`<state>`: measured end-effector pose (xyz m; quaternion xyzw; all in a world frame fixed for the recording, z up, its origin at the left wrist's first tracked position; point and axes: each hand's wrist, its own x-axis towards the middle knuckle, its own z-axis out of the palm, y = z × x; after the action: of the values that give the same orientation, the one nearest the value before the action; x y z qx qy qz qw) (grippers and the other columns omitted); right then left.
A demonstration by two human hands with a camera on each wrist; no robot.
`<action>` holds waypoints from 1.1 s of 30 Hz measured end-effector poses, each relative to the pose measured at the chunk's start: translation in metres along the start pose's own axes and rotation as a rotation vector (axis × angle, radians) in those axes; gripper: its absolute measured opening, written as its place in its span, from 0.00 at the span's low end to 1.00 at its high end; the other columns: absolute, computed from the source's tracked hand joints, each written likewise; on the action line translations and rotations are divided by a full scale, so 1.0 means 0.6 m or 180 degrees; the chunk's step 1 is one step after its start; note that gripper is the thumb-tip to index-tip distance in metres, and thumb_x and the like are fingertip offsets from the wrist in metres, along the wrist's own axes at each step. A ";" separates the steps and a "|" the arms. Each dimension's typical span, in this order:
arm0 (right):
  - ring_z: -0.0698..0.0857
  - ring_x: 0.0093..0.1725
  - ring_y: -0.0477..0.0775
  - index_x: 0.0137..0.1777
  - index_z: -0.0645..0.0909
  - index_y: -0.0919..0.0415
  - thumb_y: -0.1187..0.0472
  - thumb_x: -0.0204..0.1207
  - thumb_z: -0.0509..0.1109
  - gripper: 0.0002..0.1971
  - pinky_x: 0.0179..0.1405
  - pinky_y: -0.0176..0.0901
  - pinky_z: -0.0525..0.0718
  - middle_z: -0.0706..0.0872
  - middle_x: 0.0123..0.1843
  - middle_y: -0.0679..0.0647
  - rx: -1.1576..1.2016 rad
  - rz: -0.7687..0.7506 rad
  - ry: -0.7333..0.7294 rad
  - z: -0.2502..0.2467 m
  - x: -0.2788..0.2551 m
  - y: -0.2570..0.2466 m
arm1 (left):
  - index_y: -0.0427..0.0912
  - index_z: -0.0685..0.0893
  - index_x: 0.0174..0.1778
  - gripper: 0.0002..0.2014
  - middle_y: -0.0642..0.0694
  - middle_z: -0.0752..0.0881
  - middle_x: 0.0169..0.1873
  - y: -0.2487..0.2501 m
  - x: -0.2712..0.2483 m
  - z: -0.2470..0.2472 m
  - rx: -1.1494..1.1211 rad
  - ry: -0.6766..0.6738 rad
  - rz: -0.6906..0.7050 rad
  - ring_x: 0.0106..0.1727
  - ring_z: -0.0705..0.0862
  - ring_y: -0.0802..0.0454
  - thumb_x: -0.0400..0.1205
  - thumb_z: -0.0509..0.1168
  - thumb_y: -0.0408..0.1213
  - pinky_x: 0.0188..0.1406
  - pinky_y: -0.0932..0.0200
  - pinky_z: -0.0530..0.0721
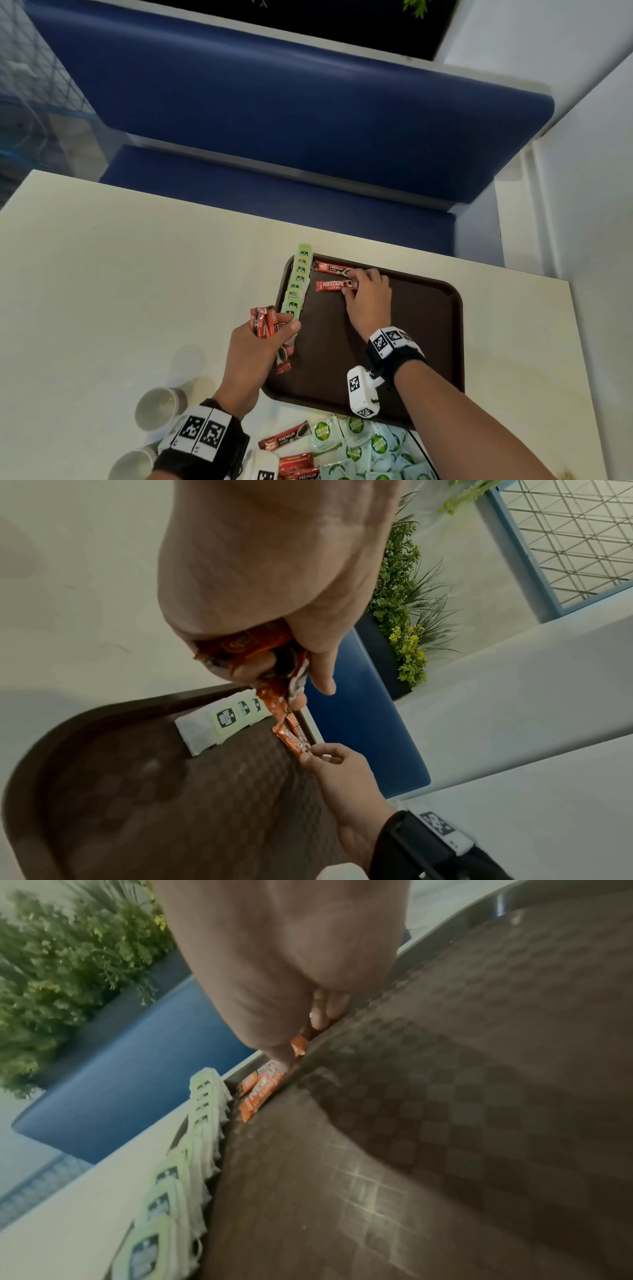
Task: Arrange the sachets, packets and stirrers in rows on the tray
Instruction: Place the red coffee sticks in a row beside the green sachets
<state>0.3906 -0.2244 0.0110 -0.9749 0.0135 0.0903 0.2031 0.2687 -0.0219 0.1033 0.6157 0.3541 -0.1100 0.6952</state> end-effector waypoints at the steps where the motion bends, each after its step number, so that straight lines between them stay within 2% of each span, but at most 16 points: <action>1: 0.76 0.66 0.56 0.69 0.84 0.47 0.53 0.85 0.73 0.14 0.67 0.53 0.78 0.81 0.67 0.50 -0.0090 -0.0146 0.0082 0.004 -0.001 0.001 | 0.45 0.95 0.56 0.09 0.45 0.96 0.41 -0.002 0.001 0.000 0.0005 -0.0002 0.0006 0.34 0.92 0.54 0.82 0.81 0.40 0.33 0.68 0.88; 3: 0.76 0.65 0.54 0.64 0.85 0.47 0.52 0.84 0.74 0.11 0.65 0.52 0.78 0.80 0.66 0.48 -0.0275 -0.0402 0.0156 0.014 -0.003 0.005 | 0.46 0.95 0.57 0.09 0.47 0.96 0.41 -0.004 0.001 0.000 0.0030 0.0004 -0.0006 0.34 0.93 0.54 0.82 0.81 0.41 0.33 0.69 0.88; 6: 0.76 0.64 0.54 0.62 0.87 0.48 0.51 0.82 0.76 0.10 0.62 0.50 0.78 0.81 0.64 0.48 -0.0455 -0.0463 0.0242 0.027 0.000 0.010 | 0.47 0.95 0.57 0.09 0.51 0.97 0.43 -0.008 0.003 0.000 0.0023 0.0025 -0.0052 0.37 0.95 0.52 0.81 0.81 0.41 0.34 0.68 0.88; 11: 0.78 0.63 0.55 0.63 0.88 0.50 0.50 0.83 0.74 0.11 0.61 0.51 0.78 0.84 0.62 0.50 -0.0584 -0.0477 0.0268 0.031 0.003 0.010 | 0.47 0.95 0.57 0.09 0.51 0.97 0.43 -0.013 0.002 -0.004 0.0048 0.0006 -0.0103 0.38 0.95 0.51 0.81 0.81 0.42 0.36 0.65 0.90; 15: 0.78 0.62 0.56 0.64 0.87 0.51 0.50 0.83 0.73 0.12 0.60 0.52 0.79 0.84 0.62 0.51 -0.0693 -0.0473 0.0332 0.029 0.005 0.010 | 0.47 0.95 0.57 0.10 0.49 0.97 0.43 -0.015 0.002 -0.004 0.0020 -0.0004 -0.0130 0.37 0.95 0.52 0.82 0.81 0.42 0.34 0.67 0.89; 21: 0.78 0.65 0.55 0.67 0.86 0.50 0.49 0.84 0.73 0.14 0.64 0.52 0.80 0.83 0.64 0.50 -0.0551 -0.0570 0.0306 0.027 0.007 0.006 | 0.46 0.95 0.57 0.10 0.47 0.96 0.43 -0.020 0.001 -0.004 0.0028 -0.0009 -0.0148 0.36 0.94 0.52 0.81 0.81 0.42 0.33 0.68 0.87; 27: 0.79 0.64 0.55 0.64 0.87 0.50 0.50 0.84 0.73 0.12 0.63 0.52 0.81 0.83 0.63 0.50 -0.0613 -0.0684 0.0303 0.029 0.011 0.003 | 0.47 0.95 0.56 0.10 0.46 0.96 0.44 -0.023 0.000 -0.006 0.0068 0.0001 -0.0193 0.36 0.94 0.52 0.81 0.81 0.43 0.30 0.68 0.86; 33: 0.79 0.64 0.54 0.64 0.87 0.50 0.50 0.84 0.73 0.12 0.63 0.51 0.81 0.83 0.62 0.50 -0.0614 -0.0690 0.0327 0.029 0.017 0.007 | 0.46 0.95 0.56 0.09 0.47 0.96 0.43 -0.030 0.004 -0.010 0.0060 0.0000 -0.0217 0.35 0.93 0.52 0.81 0.81 0.42 0.32 0.68 0.87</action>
<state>0.3976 -0.2214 -0.0083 -0.9890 -0.0902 0.0187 0.1160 0.2576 -0.0195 0.0879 0.6098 0.3738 -0.1369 0.6853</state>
